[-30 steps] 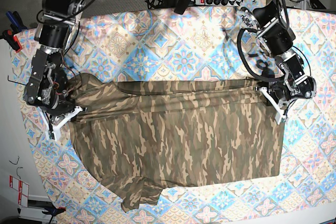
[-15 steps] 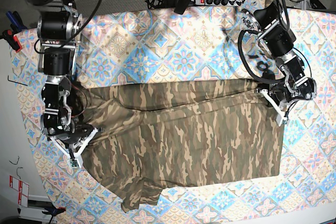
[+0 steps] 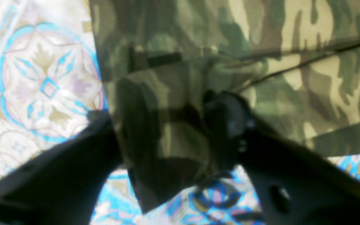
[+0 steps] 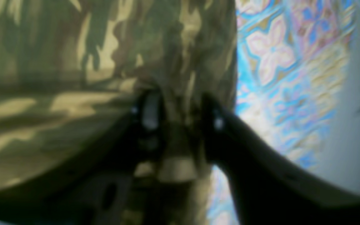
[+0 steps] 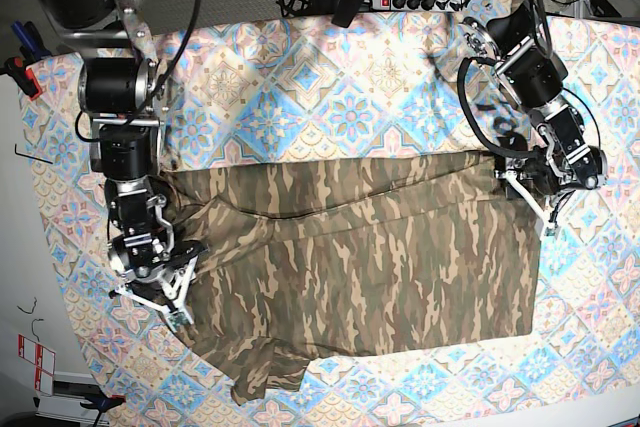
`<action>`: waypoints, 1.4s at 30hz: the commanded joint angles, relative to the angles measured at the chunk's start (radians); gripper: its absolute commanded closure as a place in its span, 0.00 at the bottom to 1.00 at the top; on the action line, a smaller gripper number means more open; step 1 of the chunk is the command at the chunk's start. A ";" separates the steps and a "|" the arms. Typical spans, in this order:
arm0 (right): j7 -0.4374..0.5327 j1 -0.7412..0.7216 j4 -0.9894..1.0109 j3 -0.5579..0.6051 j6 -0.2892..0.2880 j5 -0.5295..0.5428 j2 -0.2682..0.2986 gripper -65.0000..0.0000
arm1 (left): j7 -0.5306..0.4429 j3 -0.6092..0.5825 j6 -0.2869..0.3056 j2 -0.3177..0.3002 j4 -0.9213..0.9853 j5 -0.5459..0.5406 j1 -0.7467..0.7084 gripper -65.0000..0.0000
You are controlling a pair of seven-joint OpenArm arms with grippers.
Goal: Fold the T-shirt properly
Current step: 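Release the shirt and raise both grippers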
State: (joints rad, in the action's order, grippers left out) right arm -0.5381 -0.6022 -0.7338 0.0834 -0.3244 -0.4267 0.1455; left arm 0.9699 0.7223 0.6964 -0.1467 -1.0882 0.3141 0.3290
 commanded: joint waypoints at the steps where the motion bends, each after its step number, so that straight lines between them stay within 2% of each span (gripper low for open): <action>1: 0.031 -0.045 -0.019 0.032 0.008 -0.022 -0.007 0.64 | -0.036 -0.002 0.002 -0.009 -0.016 -0.010 0.022 0.39; 3: 0.056 -0.045 -0.020 0.079 0.008 -0.070 -0.017 0.61 | -0.070 0.013 0.002 -0.009 -0.016 -0.010 0.022 0.39; 6: 0.115 -0.043 -0.022 0.091 0.008 -0.154 -0.040 0.61 | -0.139 0.110 0.002 -0.008 -0.019 -0.013 0.025 0.39; 11: 0.234 -0.042 -0.022 0.085 0.012 -0.303 -0.056 0.61 | -0.305 0.248 0.002 -0.011 -0.019 -0.100 0.017 0.39; 14: 0.283 -0.040 -0.022 0.083 0.014 -0.314 -0.056 0.61 | -0.342 0.290 0.002 -0.015 -0.019 -0.115 0.006 0.38; 17: 0.292 -0.045 -0.025 0.083 0.023 -0.314 -0.056 0.61 | -0.345 0.290 0.002 -0.017 -0.019 -0.122 0.003 0.38; 19: 0.293 -0.045 -0.056 0.083 0.083 -0.314 -0.056 0.61 | -0.345 0.290 0.002 -0.018 -0.019 -0.122 0.003 0.38; 23: 0.293 -0.042 -0.142 0.083 0.242 -0.314 -0.056 0.61 | -0.345 0.290 0.002 -0.034 -0.019 -0.122 0.003 0.38; 24: 0.293 -0.042 -0.165 0.083 0.265 -0.314 -0.056 0.61 | -0.345 0.290 0.002 -0.034 -0.019 -0.122 0.003 0.38; 26: 0.290 -0.038 -0.214 0.083 0.278 -0.311 -0.056 0.60 | -0.339 0.290 0.002 -0.035 -0.020 -0.122 0.003 0.38; 28: 0.246 -0.011 -0.246 0.062 0.278 -0.311 -0.056 0.56 | -0.335 0.288 0.002 -0.037 -0.020 -0.120 0.002 0.38; 31: 0.135 0.028 -0.283 -0.018 0.276 -0.309 -0.076 0.41 | -0.332 0.288 0.002 -0.055 -0.022 -0.112 0.002 0.38; 33: 0.086 0.040 -0.320 -0.090 0.247 -0.309 -0.109 0.27 | -0.300 0.288 0.002 -0.060 -0.054 -0.112 0.002 0.38; 35: 0.075 0.067 -0.369 -0.170 0.164 -0.309 -0.128 0.18 | -0.248 0.288 0.002 -0.064 -0.137 -0.111 -0.005 0.38; 37: 0.068 0.106 -0.422 -0.247 0.051 -0.309 -0.137 0.17 | -0.191 0.288 0.002 -0.064 -0.228 -0.120 -0.020 0.38; 40: 0.031 0.126 -0.484 -0.340 -0.049 -0.309 -0.168 0.18 | -0.124 0.287 0.002 -0.064 -0.301 -0.109 -0.032 0.38; 42: -0.018 0.129 -0.508 -0.393 -0.107 -0.309 -0.183 0.18 | -0.061 0.244 0.002 -0.077 -0.300 -0.108 -0.049 0.38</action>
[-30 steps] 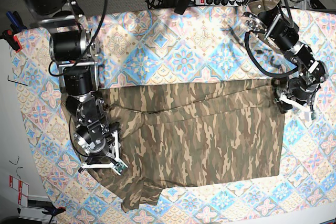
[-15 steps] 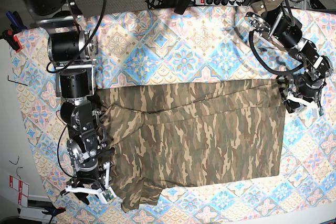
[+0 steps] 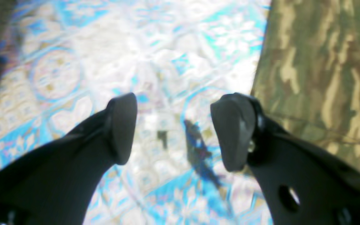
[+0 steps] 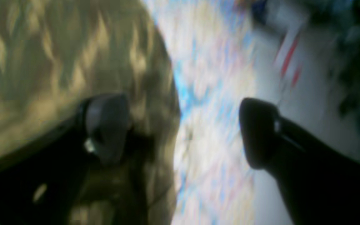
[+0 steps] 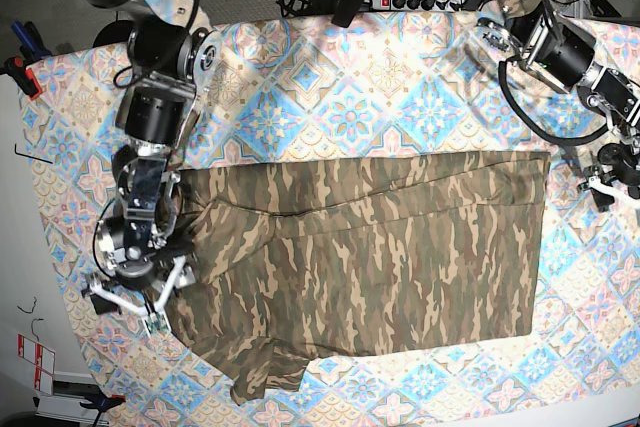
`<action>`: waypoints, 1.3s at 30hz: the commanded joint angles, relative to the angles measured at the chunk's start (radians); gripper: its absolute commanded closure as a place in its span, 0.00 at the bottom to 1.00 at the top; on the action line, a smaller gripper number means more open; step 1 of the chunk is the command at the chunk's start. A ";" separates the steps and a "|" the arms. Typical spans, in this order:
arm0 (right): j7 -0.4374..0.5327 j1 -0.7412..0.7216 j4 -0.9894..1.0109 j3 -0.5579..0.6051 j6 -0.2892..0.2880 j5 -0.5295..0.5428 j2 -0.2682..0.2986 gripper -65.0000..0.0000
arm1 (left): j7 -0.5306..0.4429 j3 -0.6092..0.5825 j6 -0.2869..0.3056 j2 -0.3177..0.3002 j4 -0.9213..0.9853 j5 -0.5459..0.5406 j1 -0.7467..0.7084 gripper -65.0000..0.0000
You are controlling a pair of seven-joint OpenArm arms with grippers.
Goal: Fold the T-shirt properly
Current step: 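Release the shirt and raise both grippers, then grasp the folded edge of the shirt with both grippers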
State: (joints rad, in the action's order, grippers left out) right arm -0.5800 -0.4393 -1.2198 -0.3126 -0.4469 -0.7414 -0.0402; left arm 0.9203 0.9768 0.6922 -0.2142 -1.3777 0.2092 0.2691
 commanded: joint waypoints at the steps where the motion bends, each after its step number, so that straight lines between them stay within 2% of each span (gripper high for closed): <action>1: -0.002 -0.034 -0.025 -0.023 -0.002 0.006 0.000 0.18 | 0.019 -0.042 0.006 -0.035 -0.007 -0.003 -0.001 0.38; 3: -0.036 -0.034 -0.025 -0.064 -0.039 0.006 -0.002 0.18 | 0.058 -0.092 0.006 -0.060 0.019 -0.018 -0.026 0.38; 7: -0.071 -0.033 -0.019 -0.147 -0.128 0.006 -0.002 0.18 | 0.044 -0.098 0.006 -0.075 0.134 -0.007 -0.024 0.38; 12: -0.093 -0.033 -0.018 -0.233 -0.168 0.006 -0.002 0.18 | -0.099 -0.098 0.006 -0.098 0.278 -0.011 -0.021 0.38; 16: -0.111 -0.033 -0.018 -0.291 -0.251 0.006 -0.002 0.18 | -0.166 -0.100 0.006 -0.097 0.384 -0.011 0.019 0.38; 22: -0.165 -0.037 -0.016 -0.405 -0.251 0.006 0.000 0.18 | -0.200 -0.106 0.006 -0.103 0.590 -0.004 0.111 0.38; 24: -0.165 -0.037 -0.015 -0.432 -0.251 0.006 0.003 0.18 | -0.221 -0.163 0.006 -0.103 0.631 -0.004 0.121 0.38; 27: -0.176 -0.037 -0.015 -0.457 -0.251 0.006 0.003 0.18 | -0.224 -0.236 0.006 -0.100 0.647 -0.014 0.124 0.38; 31: -0.222 -0.036 -0.028 -0.469 -0.251 0.006 0.003 0.18 | -0.224 -0.235 0.006 -0.098 0.648 -0.012 0.124 0.38; 35: -0.291 -0.039 -0.041 -0.567 -0.251 0.006 0.004 0.18 | -0.224 -0.235 0.006 -0.101 0.648 -0.007 0.124 0.38; 39: -0.275 -0.040 0.008 -0.584 -0.251 0.006 0.010 0.18 | -0.224 -0.235 0.006 -0.101 0.647 -0.007 0.124 0.38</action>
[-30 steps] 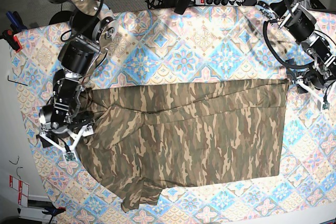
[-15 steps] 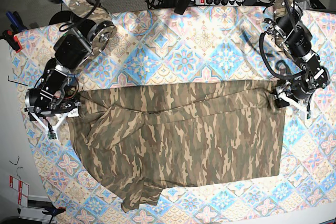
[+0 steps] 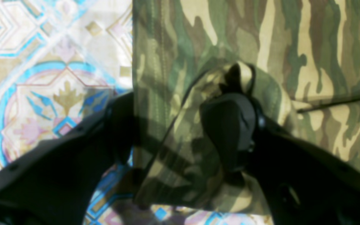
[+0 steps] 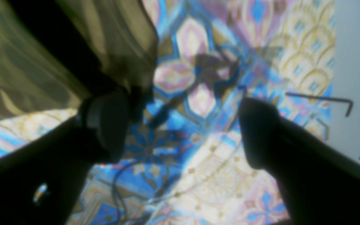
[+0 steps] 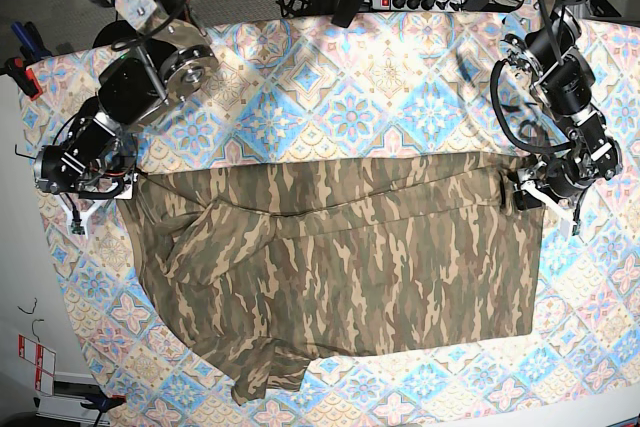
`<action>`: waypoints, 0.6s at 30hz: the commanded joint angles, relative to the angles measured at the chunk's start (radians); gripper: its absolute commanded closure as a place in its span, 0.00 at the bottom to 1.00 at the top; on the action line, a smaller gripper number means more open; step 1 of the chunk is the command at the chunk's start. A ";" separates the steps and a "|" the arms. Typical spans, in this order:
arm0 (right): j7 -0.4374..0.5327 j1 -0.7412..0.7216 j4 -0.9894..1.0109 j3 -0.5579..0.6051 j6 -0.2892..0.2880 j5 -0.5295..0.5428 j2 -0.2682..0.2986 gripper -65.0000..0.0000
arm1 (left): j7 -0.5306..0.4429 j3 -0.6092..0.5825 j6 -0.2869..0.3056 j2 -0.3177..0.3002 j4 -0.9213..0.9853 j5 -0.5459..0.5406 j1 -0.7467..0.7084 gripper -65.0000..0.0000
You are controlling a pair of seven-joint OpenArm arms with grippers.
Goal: Fold the T-shirt properly
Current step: 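Grasp the folded edge of the shirt with both grippers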
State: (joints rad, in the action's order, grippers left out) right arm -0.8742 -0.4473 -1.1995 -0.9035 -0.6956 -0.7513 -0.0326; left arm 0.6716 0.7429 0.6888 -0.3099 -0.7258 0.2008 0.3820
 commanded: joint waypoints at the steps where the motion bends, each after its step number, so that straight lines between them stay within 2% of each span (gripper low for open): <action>1: 0.028 -0.032 0.007 0.007 -0.003 0.017 0.012 0.18 | 0.024 -0.001 0.009 -0.005 -0.005 0.001 0.012 0.38; 5: 0.016 -0.032 0.045 0.007 -0.003 0.095 0.023 0.18 | 0.024 -0.001 0.009 -0.004 -0.005 0.001 0.012 0.38; 9: -0.043 -0.031 0.065 0.007 -0.003 0.221 0.075 0.18 | 0.024 -0.001 0.009 -0.004 -0.005 0.001 0.008 0.38; 12: -0.044 -0.031 0.125 0.007 -0.003 0.293 0.107 0.18 | 0.024 -0.001 0.009 -0.005 -0.005 0.001 0.007 0.38; 18: 0.042 -0.089 0.341 0.007 -0.003 0.324 0.175 0.18 | 0.024 0.000 0.009 -0.007 -0.005 0.001 0.005 0.38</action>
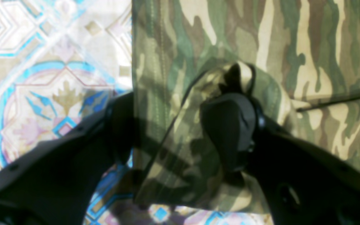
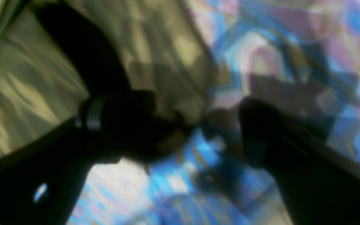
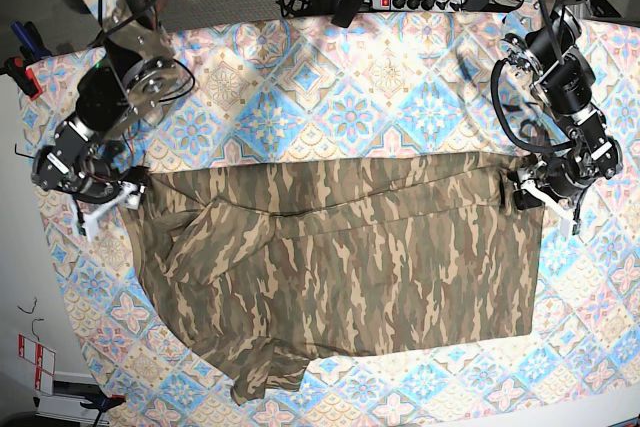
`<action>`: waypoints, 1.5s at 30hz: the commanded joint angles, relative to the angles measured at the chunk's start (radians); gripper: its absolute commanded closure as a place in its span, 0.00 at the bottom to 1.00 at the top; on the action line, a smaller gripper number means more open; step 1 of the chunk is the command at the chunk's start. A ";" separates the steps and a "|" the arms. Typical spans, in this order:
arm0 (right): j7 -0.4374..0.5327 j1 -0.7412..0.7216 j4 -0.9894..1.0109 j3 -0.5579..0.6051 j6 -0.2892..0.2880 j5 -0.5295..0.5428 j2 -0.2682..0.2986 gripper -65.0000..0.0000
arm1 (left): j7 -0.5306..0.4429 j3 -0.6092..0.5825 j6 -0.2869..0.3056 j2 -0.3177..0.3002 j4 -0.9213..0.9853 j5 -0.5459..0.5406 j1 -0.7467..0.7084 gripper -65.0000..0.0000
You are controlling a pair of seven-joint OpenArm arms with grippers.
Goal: Fold the T-shirt properly
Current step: 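Grasp the folded edge of the shirt with both grippers, then drag the shirt back toward the robot with both grippers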
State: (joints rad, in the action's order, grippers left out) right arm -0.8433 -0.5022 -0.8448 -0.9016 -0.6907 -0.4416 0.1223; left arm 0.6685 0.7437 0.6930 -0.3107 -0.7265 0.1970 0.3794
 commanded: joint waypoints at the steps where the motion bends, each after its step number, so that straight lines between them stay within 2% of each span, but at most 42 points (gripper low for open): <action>1: 0.022 -0.045 0.023 0.003 -0.007 0.016 0.029 0.18 | 0.029 0.000 0.005 -0.006 -0.005 0.005 0.008 0.38; 5: 0.077 -0.079 0.137 -0.035 -0.007 0.017 0.041 0.18 | 0.030 0.000 0.005 -0.006 -0.005 0.005 0.010 0.38; 11: 0.075 -0.088 0.169 -0.041 -0.007 0.016 0.041 0.20 | 0.032 -0.005 0.005 0.012 -0.002 0.006 0.016 0.39; 12: 0.075 -0.086 0.169 -0.041 -0.007 0.016 0.041 0.23 | 0.032 -0.005 0.005 0.026 -0.002 0.006 0.016 0.39; 17: 0.068 -0.086 0.169 -0.041 -0.007 0.013 0.041 0.51 | 0.032 -0.005 0.005 0.041 0.000 0.008 0.016 0.41; 19: 0.037 -0.086 0.169 -0.038 -0.007 0.011 0.040 0.63 | 0.029 -0.006 0.005 0.060 0.000 0.008 0.016 0.51; 23: -0.006 -0.086 0.167 -0.023 -0.007 0.010 0.040 0.82 | 0.032 -0.020 0.005 0.066 0.000 0.008 0.019 0.83; 25: -0.026 -0.085 0.163 0.012 -0.007 0.010 0.040 0.90 | 0.035 -0.057 0.005 0.066 0.003 0.008 0.031 0.95; 26: -0.032 -0.085 0.163 0.034 -0.007 0.010 0.040 0.93 | 0.043 -0.083 0.005 0.066 0.003 0.008 0.030 0.97; 29: -0.041 -0.083 0.161 0.068 -0.007 0.010 0.044 0.94 | 0.079 -0.146 0.005 0.068 0.002 -0.003 0.026 0.98; 35: -0.070 -0.062 0.160 0.066 -0.007 0.010 0.087 0.94 | 0.092 -0.149 0.005 0.077 -0.006 -0.003 -0.012 0.99; 42: -0.080 -0.020 0.158 0.065 -0.007 0.011 0.116 0.95 | 0.095 -0.149 0.005 0.080 -0.138 -0.003 -0.175 0.99; 45: -0.081 0.003 0.132 0.065 -0.007 0.011 0.118 0.95 | 0.136 -0.149 0.005 0.080 -0.203 -0.004 -0.234 0.99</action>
State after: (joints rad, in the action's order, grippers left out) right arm -0.8902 -0.4980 -0.7021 -0.8375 -0.7185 -0.3840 0.2180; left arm 0.6662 0.5983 0.7052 -0.2298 -0.9379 0.0959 0.1688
